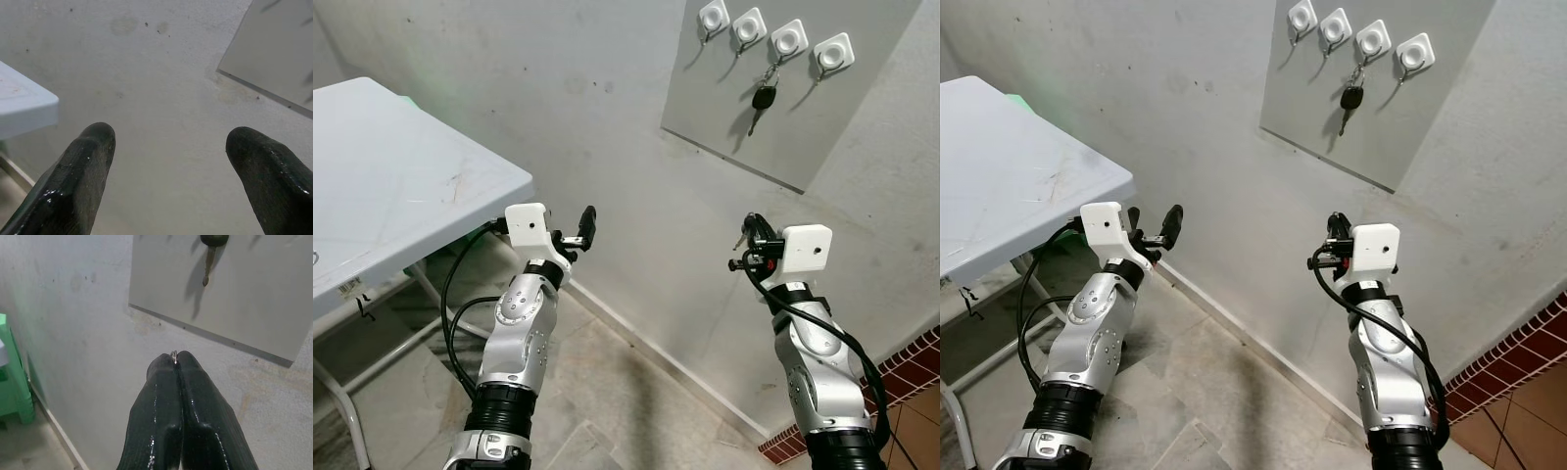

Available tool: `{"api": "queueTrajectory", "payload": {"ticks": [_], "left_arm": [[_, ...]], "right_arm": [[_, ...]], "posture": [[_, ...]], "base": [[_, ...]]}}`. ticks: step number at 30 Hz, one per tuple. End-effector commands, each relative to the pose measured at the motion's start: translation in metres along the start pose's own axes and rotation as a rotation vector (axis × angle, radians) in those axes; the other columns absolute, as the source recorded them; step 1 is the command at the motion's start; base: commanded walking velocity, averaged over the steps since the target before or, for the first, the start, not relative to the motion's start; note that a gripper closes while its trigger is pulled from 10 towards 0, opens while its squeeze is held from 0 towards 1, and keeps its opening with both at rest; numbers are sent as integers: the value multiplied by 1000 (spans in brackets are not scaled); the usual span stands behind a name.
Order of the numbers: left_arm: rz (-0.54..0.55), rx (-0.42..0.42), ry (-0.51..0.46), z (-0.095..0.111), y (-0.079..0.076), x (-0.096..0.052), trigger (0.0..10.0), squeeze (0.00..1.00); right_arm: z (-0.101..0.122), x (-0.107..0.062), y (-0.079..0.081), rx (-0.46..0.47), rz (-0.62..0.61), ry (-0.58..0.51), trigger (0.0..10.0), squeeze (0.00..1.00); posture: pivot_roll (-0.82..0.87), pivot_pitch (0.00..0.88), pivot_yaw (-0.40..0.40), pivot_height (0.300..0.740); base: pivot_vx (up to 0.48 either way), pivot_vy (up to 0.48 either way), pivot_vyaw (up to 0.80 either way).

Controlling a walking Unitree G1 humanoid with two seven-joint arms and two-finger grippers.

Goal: Hang keys on a hook

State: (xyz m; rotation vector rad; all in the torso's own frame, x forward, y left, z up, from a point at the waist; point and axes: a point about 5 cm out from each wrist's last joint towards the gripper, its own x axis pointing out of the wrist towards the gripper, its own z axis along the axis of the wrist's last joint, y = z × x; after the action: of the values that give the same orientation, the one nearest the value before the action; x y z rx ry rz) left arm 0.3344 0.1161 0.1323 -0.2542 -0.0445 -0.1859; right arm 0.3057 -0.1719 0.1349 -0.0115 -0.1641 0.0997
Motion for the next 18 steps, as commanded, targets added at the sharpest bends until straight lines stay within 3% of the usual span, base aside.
{"api": "queueTrajectory", "payload": {"ticks": [1,18], "left_arm": [[-19,1,-18,6,-4,2,10000,0],[-12,-6,-13,5,-4,2,10000,0]], "right_arm": [[4,1,-2,4,-9,-18,10000,0],[3,1,-2,4,-10,-14,10000,0]], "posture": [[-11,0,-60,740],[-12,0,-60,740]], "base": [[255,0,0],[255,0,0]]}}
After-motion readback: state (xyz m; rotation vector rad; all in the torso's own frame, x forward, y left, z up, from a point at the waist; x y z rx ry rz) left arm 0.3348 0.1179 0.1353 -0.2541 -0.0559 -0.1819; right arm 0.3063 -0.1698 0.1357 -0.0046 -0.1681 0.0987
